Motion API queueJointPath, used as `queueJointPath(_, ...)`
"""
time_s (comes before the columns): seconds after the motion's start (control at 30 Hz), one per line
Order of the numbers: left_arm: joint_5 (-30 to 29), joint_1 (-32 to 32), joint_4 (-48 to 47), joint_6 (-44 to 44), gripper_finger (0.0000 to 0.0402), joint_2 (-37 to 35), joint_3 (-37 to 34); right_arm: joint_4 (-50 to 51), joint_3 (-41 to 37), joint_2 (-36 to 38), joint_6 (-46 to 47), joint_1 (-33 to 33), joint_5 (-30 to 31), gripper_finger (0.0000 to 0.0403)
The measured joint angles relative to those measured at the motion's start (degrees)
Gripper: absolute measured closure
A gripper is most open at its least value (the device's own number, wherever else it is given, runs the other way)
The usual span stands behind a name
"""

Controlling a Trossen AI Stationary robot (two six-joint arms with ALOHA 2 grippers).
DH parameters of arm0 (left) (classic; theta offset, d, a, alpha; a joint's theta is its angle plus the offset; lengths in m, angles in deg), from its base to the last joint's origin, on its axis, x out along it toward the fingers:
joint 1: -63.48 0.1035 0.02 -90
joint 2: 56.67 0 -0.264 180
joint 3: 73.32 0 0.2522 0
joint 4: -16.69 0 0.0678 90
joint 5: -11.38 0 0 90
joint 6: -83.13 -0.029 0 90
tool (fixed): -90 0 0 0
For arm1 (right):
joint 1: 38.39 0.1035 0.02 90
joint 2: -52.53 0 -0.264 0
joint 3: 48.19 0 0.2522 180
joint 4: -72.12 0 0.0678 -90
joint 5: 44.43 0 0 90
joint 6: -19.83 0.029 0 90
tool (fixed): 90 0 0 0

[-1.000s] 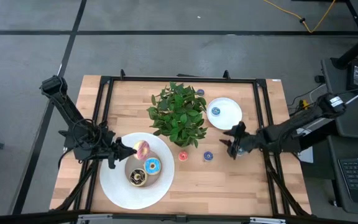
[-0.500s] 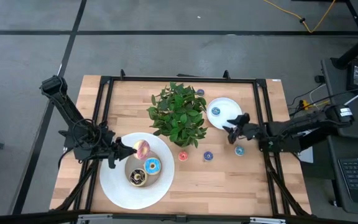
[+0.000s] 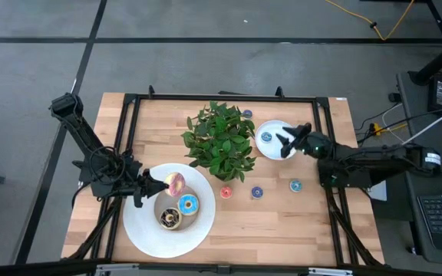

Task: Pick & Place donuts
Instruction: Put the large pink donut on the brown plate

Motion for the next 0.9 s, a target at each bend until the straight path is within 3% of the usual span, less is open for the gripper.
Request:
queueJointPath(0.4,0.3,0.0,-0.4,-0.7,0.0398,0.0,0.0,-4.0,0.0,5.8,-4.4,-16.5,-11.8,0.0185)
queueJointPath(0.63,-2.1,0.0,-2.6,-2.9,0.0398,0.0,-0.8,-3.8,0.0,8.4,-4.3,-17.7,-11.9,0.0185)
queueJointPath(0.9,-1.8,0.0,10.1,-7.7,0.0398,0.0,-7.2,-3.1,0.0,8.4,-2.7,-17.6,-11.9,0.0185)
